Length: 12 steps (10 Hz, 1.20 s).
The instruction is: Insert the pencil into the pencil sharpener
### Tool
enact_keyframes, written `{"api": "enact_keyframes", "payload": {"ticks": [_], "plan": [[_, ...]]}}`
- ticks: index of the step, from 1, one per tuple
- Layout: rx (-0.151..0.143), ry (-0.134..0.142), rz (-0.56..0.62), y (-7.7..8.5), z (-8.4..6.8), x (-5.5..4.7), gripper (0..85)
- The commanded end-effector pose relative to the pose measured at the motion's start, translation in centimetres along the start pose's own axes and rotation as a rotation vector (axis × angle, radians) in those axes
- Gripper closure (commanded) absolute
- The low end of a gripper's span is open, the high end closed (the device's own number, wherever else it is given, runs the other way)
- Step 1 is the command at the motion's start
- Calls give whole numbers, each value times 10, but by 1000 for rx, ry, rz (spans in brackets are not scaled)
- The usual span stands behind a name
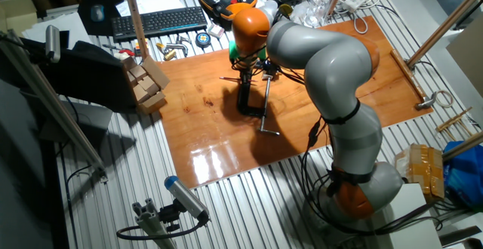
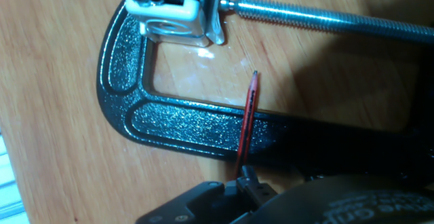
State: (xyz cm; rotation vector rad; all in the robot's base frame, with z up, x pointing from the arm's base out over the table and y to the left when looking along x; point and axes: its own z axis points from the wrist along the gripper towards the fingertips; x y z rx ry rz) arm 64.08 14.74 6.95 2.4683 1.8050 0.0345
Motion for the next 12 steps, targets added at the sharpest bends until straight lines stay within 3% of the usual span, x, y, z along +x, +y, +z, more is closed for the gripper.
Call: {"api": "enact_keyframes", "payload": {"ticks": [1, 5, 7, 8, 12], "plan": [[-4, 0, 1, 1, 2, -1, 510], [-4, 0, 12, 4, 9, 0, 510], [-12, -24, 35, 8, 9, 3, 510], [-12, -23, 53, 10, 9, 5, 680], [-29, -29, 70, 13, 14, 2, 680]]}}
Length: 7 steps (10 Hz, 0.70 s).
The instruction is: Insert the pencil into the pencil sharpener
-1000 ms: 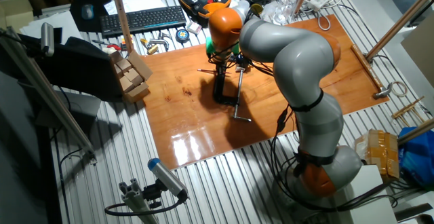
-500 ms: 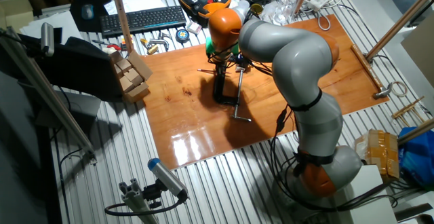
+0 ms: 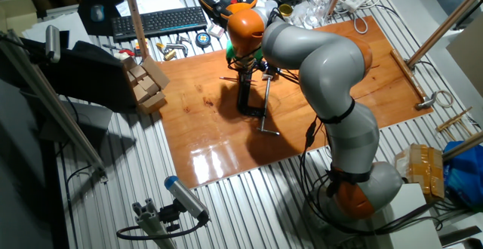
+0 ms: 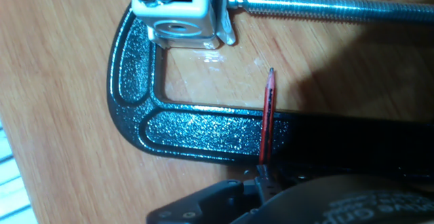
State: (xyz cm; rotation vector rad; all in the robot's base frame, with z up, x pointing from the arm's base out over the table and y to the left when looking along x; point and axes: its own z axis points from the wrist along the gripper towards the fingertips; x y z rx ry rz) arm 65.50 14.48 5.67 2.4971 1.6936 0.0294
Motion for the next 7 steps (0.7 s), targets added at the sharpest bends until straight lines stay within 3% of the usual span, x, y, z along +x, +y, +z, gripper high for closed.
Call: {"api": "enact_keyframes", "payload": {"ticks": [1, 2, 7], "plan": [[-6, -5, -2, 1, 2, -2, 680], [-10, -6, 4, 1, 3, -3, 510], [-13, -24, 35, 1, 3, -5, 510]]}}
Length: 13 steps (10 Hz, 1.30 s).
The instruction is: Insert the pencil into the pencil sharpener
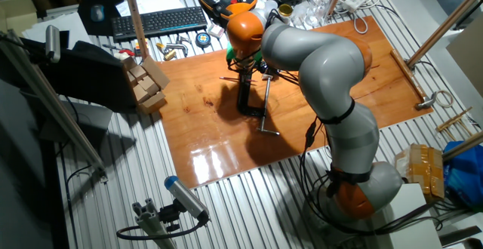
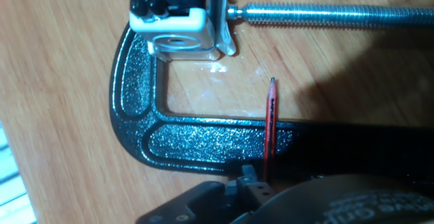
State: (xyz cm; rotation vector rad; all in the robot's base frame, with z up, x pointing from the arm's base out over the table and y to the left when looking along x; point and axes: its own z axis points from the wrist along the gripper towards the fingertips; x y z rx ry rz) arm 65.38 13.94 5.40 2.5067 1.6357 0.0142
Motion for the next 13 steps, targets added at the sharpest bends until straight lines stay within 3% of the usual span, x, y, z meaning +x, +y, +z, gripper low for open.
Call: {"api": "enact_keyframes", "payload": {"ticks": [1, 9, 10, 13], "plan": [[1, 0, 0, 0, 1, -2, 510], [-7, -7, 7, 0, 14, -6, 510], [-6, -7, 9, 0, 15, -6, 680], [-9, -11, 13, 0, 16, -7, 680]]}}
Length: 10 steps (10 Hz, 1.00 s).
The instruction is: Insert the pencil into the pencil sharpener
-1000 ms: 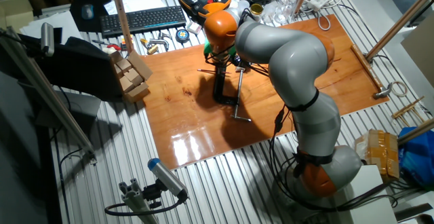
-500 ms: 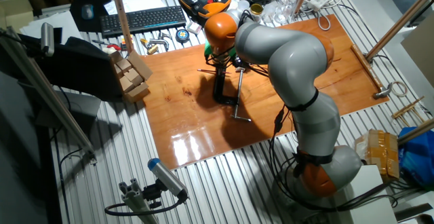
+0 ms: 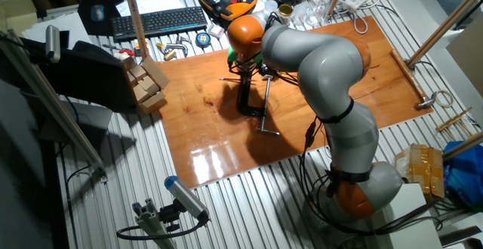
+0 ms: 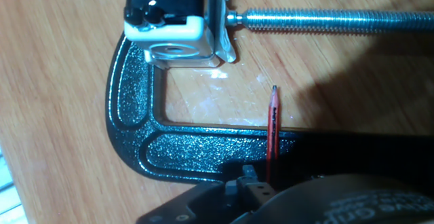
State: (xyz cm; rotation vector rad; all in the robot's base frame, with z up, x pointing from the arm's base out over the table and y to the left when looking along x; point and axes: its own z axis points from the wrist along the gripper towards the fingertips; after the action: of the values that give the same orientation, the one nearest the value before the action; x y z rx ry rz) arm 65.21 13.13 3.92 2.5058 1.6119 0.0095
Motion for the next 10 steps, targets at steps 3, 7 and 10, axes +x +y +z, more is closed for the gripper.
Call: {"api": "enact_keyframes", "payload": {"ticks": [3, 7, 10], "plan": [[1, 3, -3, 0, 1, 0, 680], [0, 7, -9, -1, 2, 0, 510], [-15, 12, -29, -1, 1, 0, 850]]}}
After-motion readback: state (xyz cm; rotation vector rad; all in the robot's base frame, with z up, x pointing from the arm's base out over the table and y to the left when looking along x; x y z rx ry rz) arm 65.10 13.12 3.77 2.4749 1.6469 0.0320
